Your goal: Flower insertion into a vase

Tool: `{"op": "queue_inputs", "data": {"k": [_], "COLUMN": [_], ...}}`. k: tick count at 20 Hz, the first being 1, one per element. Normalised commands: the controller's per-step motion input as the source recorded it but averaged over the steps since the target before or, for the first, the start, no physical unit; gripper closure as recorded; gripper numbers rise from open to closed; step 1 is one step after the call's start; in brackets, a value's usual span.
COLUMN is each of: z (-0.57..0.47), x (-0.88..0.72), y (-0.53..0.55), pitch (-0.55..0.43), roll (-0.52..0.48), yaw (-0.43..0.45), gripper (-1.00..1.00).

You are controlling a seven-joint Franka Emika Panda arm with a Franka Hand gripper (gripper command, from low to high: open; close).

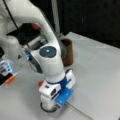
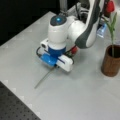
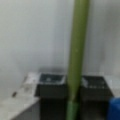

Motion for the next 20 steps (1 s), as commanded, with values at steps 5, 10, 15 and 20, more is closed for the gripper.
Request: {"op": "queue_inputs", "data": {"k": [5, 10, 15, 20], "z": [0.52, 0.24, 0.43, 0.52], "x": [-0.08, -0.06, -0.09, -0.07], "y": [0.24, 0.22, 0.22, 0.24], "pitch": [0.053, -0.005, 0.021, 0.035], "roll": [-0.080, -0.065, -0.042, -0.008], "yaw": [0.017, 0.070, 0.049, -0.031], "gripper": [1.00, 1.00, 1.00, 1.00]}}
